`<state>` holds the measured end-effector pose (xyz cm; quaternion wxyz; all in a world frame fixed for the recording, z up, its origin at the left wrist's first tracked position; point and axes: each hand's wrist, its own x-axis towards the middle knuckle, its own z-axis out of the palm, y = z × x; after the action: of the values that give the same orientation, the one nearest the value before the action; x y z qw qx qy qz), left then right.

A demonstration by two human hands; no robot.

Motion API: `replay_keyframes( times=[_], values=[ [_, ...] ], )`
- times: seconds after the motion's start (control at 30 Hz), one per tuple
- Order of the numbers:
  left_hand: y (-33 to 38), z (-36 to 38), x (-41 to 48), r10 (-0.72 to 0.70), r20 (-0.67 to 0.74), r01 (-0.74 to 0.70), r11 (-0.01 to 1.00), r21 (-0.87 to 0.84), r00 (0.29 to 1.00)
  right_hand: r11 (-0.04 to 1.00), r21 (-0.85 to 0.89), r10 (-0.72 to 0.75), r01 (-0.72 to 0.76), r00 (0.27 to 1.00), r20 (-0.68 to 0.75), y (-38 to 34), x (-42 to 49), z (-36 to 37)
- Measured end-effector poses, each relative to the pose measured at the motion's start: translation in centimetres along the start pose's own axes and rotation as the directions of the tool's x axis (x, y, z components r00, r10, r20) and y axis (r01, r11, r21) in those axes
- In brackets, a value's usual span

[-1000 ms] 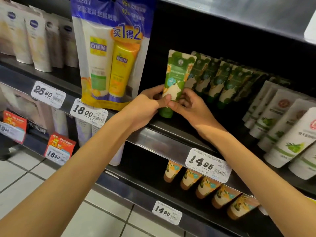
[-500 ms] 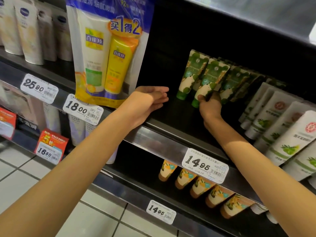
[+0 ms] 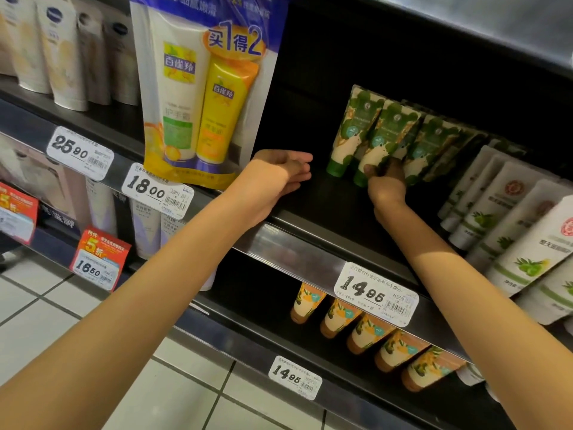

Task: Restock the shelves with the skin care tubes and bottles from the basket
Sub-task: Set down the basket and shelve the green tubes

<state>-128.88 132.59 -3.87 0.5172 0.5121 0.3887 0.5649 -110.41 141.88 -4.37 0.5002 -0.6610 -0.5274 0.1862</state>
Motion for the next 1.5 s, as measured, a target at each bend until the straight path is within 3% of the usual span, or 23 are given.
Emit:
replay_keyframes(
  times=[0.17, 0.33, 0.5, 0.6, 0.67, 0.73, 0.8, 0.9, 1.03, 1.1, 1.27, 1.4, 1.5],
  values=[
    [0.6, 0.4, -1.1, 0.028, -0.065, -0.025, 0.999, 0.042, 0.997, 0.999, 0.040, 0.025, -0.024, 1.000, -0.008, -0.3, -0.7, -0.6],
    [0.8, -0.1, -3.2, 0.056, -0.056, -0.049, 0.991, 0.123, 0.997, 0.993, 0.116, 0.049, -0.037, 0.993, -0.107, -0.6, -2.9, -1.4],
    [1.9, -1.9, -7.1, 0.048, -0.066, -0.037, 0.985, 0.168, 0.997, 0.991, 0.127, 0.041, -0.045, 0.999, 0.036, -1.7, -7.9, -1.8],
    [2.7, -4.0, -10.7, 0.058, -0.079, -0.034, 0.962, 0.272, 0.995, 0.974, 0.200, -0.148, 0.107, 0.968, 0.202, -3.3, -13.9, -1.9],
    [3.5, -6.2, -13.7, 0.057, -0.107, -0.014, 0.930, 0.367, 0.993, 0.935, 0.292, -0.290, 0.200, 0.906, 0.310, -4.7, -18.7, -1.6],
    [4.5, -8.9, -17.0, 0.029, -0.171, 0.046, 0.906, 0.420, 0.985, 0.905, 0.390, -0.358, 0.172, 0.802, 0.478, -6.4, -23.4, -0.8],
    [5.5, -12.2, -21.1, 0.007, -0.245, 0.104, 0.894, 0.436, 0.970, 0.887, 0.442, -0.423, 0.133, 0.618, 0.663, -8.2, -28.1, 0.4],
    [6.7, -18.1, -28.5, 0.045, -0.378, 0.125, 0.902, 0.414, 0.925, 0.862, 0.491, -0.504, 0.129, 0.332, 0.797, -11.2, -34.2, 2.5],
    [6.4, -26.4, -39.6, 0.076, -0.661, 0.230, 0.903, 0.363, 0.746, 0.841, 0.526, -0.533, 0.123, 0.032, 0.845, -15.1, -41.2, 6.7],
    [4.9, -29.9, -44.7, 0.030, -0.763, 0.344, 0.881, 0.325, 0.646, 0.824, 0.538, -0.534, 0.179, -0.072, 0.842, -16.5, -44.0, 9.0],
    [-1.4, -36.0, -53.4, -0.120, -0.887, 0.595, 0.780, 0.194, 0.446, 0.846, 0.502, -0.480, 0.177, -0.152, 0.864, -18.7, -49.1, 14.3],
    [-6.3, -37.6, -54.1, -0.335, -0.835, 0.711, 0.698, 0.092, 0.437, 0.879, 0.435, -0.411, 0.192, -0.156, 0.898, -19.0, -52.0, 18.9],
    [-9.1, -39.2, -52.0, -0.365, -0.862, 0.698, 0.716, -0.019, 0.351, 0.915, 0.355, -0.329, 0.194, -0.154, 0.932, -18.5, -53.4, 22.1]
  ],
)
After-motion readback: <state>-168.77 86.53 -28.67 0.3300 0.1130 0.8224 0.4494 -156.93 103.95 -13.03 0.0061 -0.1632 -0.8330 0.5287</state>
